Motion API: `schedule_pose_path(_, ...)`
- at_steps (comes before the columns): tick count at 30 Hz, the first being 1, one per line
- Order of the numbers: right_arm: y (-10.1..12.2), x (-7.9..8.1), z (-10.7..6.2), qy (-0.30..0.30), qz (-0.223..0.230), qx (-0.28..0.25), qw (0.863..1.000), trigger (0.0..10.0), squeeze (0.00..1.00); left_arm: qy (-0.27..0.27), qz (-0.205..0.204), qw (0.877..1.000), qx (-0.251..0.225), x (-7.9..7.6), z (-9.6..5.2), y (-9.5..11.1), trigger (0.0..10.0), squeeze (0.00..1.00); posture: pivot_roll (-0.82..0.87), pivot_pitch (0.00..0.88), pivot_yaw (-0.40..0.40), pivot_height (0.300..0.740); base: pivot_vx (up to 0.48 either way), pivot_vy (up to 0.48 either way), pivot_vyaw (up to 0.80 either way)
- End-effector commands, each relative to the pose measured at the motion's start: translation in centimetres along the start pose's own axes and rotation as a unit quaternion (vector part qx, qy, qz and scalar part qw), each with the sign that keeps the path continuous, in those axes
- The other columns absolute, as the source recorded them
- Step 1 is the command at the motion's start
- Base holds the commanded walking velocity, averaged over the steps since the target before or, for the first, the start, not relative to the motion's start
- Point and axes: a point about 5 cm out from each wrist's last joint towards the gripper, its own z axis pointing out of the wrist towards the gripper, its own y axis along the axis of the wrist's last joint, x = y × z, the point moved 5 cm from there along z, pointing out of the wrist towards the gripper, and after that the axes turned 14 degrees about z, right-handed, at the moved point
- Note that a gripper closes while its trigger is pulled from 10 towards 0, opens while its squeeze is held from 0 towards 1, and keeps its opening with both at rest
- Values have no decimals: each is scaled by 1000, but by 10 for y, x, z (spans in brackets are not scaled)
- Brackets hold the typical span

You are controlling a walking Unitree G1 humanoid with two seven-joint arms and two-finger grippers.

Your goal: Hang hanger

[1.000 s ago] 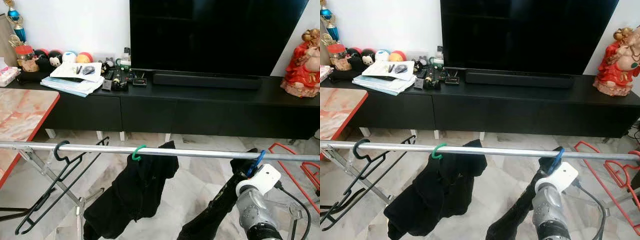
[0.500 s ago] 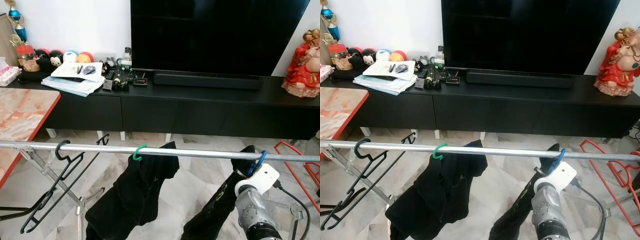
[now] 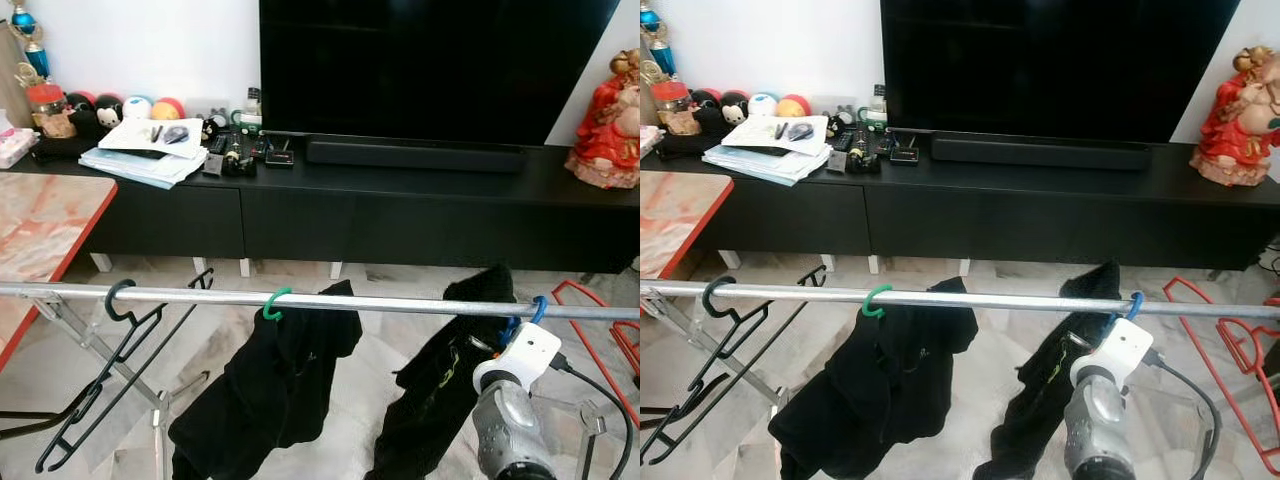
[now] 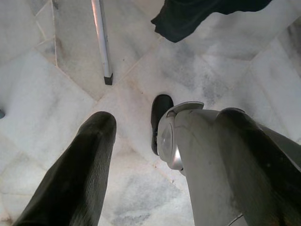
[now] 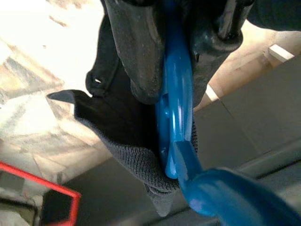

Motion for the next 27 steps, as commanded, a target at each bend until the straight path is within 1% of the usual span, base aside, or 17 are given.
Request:
schedule_pose_path(1,9,7,-7,30,-21,-32,999,0,0,-5,6,1000,13,-2,-2,-8,10000,0,152,26,-74,740,0,0,0)
schedule_pose_path(3,6,6,-12,42,-34,-31,998,0,0,-6,7,1000,13,-2,-2,-8,10000,0,152,26,-74,740,0,0,0)
schedule_pose_path(5,2,4,-21,58,-65,-31,996,0,0,-6,7,1000,13,-2,-2,-8,10000,0,150,24,-77,740,0,0,0)
schedule_pose_path(6,2,4,-21,58,-65,-31,996,0,0,-6,7,1000,13,-2,-2,-8,10000,0,150,24,-77,740,0,0,0)
schedule_pose_path(7,0,2,-27,68,-81,-30,994,0,0,-6,7,1000,13,-2,-2,-8,10000,0,145,22,-79,740,0,0,0)
schedule_pose_path(10,0,1,-39,100,-102,-35,989,0,0,-7,8,1000,13,-2,-1,-8,10000,0,140,22,-80,740,0,0,0)
schedule_pose_path(11,0,1,-47,119,-116,-36,985,0,0,-8,8,1000,13,-2,-1,-8,10000,0,140,22,-80,740,0,0,0)
schedule_pose_path(13,0,0,-51,127,-126,-33,983,0,0,-8,8,1000,13,-2,-1,-7,10000,0,141,21,-82,740,0,0,0)
schedule_pose_path(15,-7,-3,-56,138,-138,-20,980,0,0,-8,8,1000,12,-3,-1,-7,10000,0,139,20,-84,740,0,0,0)
schedule_pose_path(16,-13,-5,-58,142,-153,-6,978,0,0,-8,8,1000,12,-2,-1,-7,10000,0,131,19,-84,740,0,0,0)
schedule_pose_path(17,-20,-9,-60,143,-172,9,975,0,0,-8,8,1000,12,-2,-1,-7,10000,0,131,19,-84,740,0,0,0)
schedule_pose_path(18,-31,-16,-61,140,-184,27,972,0,0,-9,8,1000,11,-3,-1,-6,10000,0,131,16,-86,740,0,0,0)
schedule_pose_path(19,-31,-16,-61,140,-184,27,972,0,0,-9,8,1000,11,-3,-1,-6,10000,0,131,16,-86,740,0,0,0)
schedule_pose_path(20,-41,-24,-62,131,-188,43,972,0,0,-9,8,1000,11,-3,-1,-6,10000,0,135,16,-87,740,0,0,0)
schedule_pose_path(21,-45,-26,-63,131,-187,51,972,0,0,-10,8,1000,10,-3,-1,-6,10000,0,145,12,-91,740,0,0,0)
schedule_pose_path(25,-52,-26,-65,139,-186,62,971,0,0,-8,6,1000,9,-3,-1,-5,10000,0,149,11,-91,740,0,0,0)
schedule_pose_path(27,-63,-34,-65,126,-185,86,971,0,0,-7,6,1000,9,-3,-1,-5,10000,0,142,7,-91,740,0,0,0)
